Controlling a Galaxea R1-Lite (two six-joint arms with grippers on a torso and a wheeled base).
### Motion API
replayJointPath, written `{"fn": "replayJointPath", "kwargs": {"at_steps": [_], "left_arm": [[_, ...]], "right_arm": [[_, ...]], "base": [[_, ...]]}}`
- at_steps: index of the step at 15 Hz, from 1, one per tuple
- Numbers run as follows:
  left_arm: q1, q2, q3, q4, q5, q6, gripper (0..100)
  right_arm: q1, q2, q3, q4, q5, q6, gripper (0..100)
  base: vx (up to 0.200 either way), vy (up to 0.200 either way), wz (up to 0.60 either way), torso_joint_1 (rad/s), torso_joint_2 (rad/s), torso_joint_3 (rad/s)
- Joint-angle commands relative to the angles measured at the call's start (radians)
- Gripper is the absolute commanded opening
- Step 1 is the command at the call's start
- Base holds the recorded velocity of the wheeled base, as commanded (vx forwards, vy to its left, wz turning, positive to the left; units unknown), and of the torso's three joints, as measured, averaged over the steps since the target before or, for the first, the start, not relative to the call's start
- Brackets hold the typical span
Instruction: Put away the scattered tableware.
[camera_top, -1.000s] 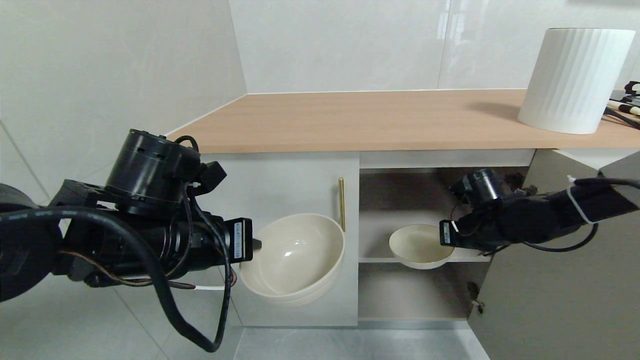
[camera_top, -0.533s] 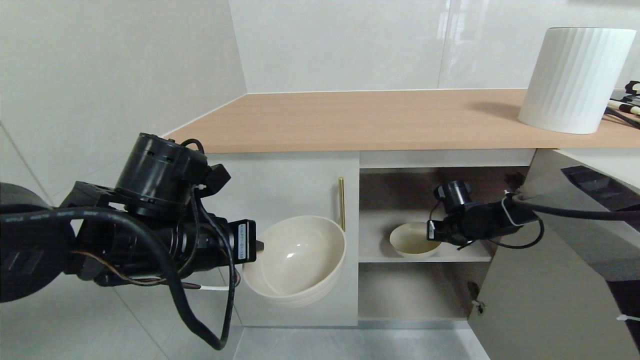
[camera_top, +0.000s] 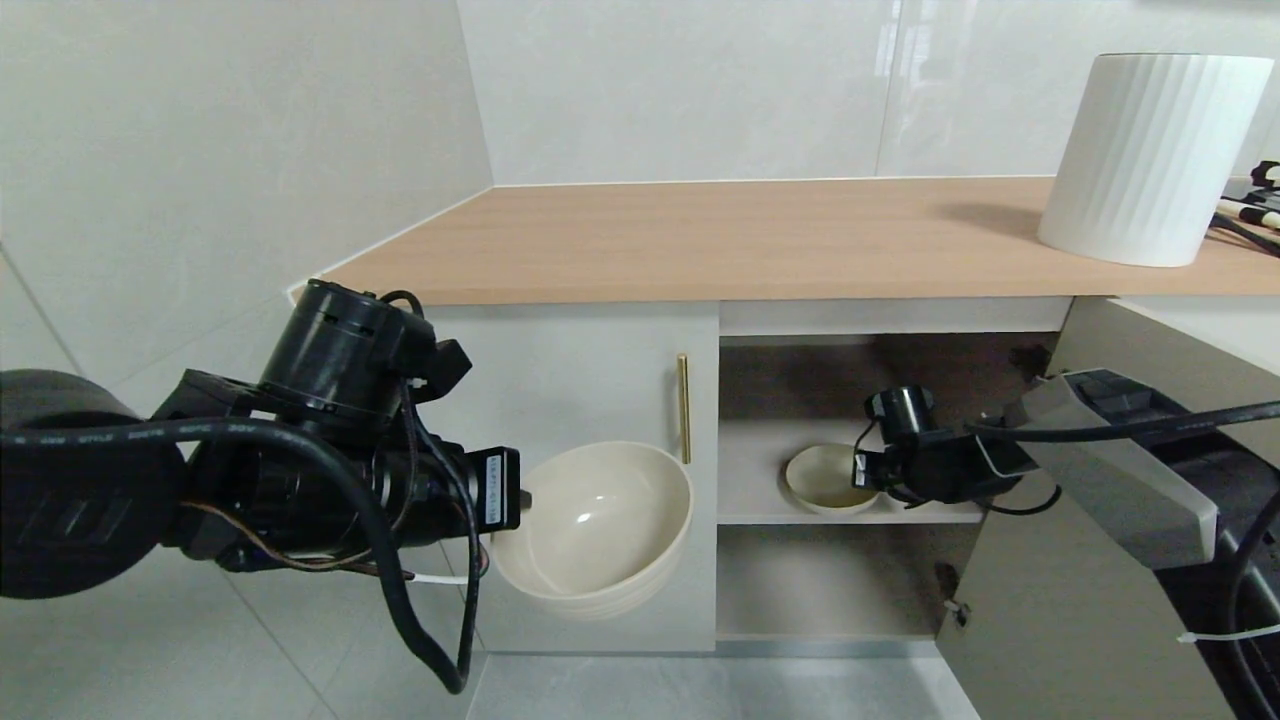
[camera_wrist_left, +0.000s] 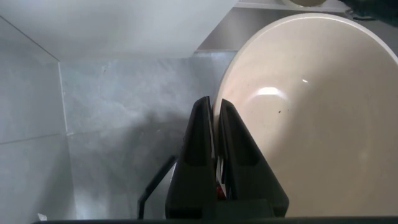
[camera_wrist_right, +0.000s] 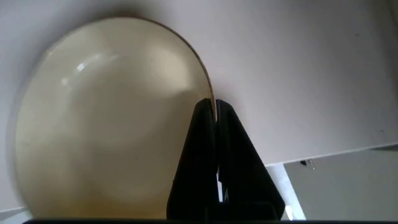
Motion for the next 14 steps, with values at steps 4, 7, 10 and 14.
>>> {"fn": "replayJointPath", "kwargs": {"at_steps": [4, 7, 10, 14], "left_arm": [[-0.008, 0.004, 0.001, 0.0, 0.0, 0.0, 0], [-0.008, 0.003, 0.0, 0.0, 0.0, 0.0, 0], [-0.008, 0.004, 0.0, 0.0, 0.0, 0.0, 0], [-0.008, 0.007, 0.0, 0.0, 0.0, 0.0, 0]], "right_arm": [[-0.013, 0.075, -0.061, -0.052, -0.042, -0.018, 0], [-0.013, 0.076, -0.063, -0.07, -0.05, -0.018, 0], [-0.013, 0.064, -0.055, -0.069, -0.05, -0.017, 0], [-0.013, 0.044, -0.029, -0.07, -0.048, -0.014, 100]], "base": [[0.0, 0.0, 0.0, 0.0, 0.0, 0.0], [0.0, 0.0, 0.0, 0.0, 0.0, 0.0], [0.0, 0.0, 0.0, 0.0, 0.0, 0.0], [0.0, 0.0, 0.0, 0.0, 0.0, 0.0]]}}
